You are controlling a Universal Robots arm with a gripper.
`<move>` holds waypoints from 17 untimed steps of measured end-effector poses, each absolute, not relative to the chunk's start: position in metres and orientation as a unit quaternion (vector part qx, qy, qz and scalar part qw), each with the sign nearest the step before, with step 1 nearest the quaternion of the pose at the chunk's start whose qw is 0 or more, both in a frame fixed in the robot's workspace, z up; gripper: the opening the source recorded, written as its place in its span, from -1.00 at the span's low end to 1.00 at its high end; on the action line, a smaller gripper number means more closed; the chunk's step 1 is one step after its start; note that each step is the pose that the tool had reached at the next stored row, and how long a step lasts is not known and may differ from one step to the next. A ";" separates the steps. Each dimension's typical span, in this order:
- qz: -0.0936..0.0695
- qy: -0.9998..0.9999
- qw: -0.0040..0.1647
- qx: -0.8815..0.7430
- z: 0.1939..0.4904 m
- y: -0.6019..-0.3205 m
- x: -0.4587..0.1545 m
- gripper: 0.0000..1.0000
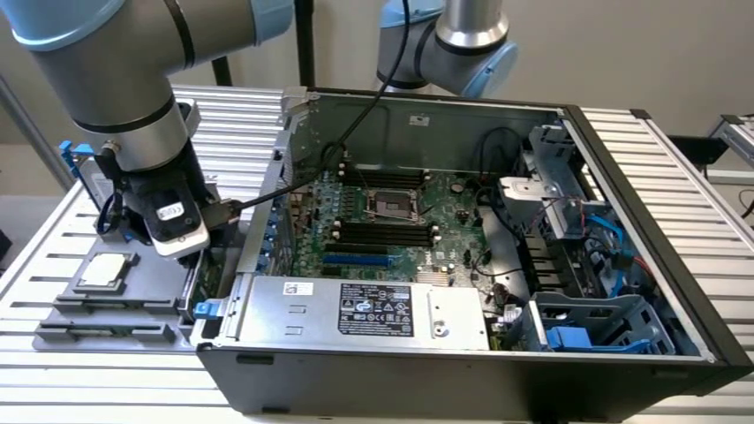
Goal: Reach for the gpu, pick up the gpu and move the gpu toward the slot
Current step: 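Pick up the gpu and move the gpu toward the slot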
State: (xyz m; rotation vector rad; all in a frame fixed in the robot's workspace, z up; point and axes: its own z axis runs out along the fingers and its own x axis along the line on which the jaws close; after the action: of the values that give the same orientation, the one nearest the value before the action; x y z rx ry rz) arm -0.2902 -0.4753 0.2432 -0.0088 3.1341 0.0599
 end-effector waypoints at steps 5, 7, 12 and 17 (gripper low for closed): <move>0.019 1.000 0.003 -0.003 0.243 -0.475 -0.290 -0.39; 0.019 1.000 0.003 -0.003 0.243 -0.475 -0.290 -0.47; 0.019 1.000 0.003 -0.003 0.243 -0.475 -0.290 -0.47; 0.019 1.000 -0.005 -0.003 0.243 -0.475 -0.290 -0.47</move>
State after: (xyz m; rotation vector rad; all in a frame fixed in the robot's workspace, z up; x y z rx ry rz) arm -0.2902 -0.4753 0.2435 -0.0089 3.1515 0.0607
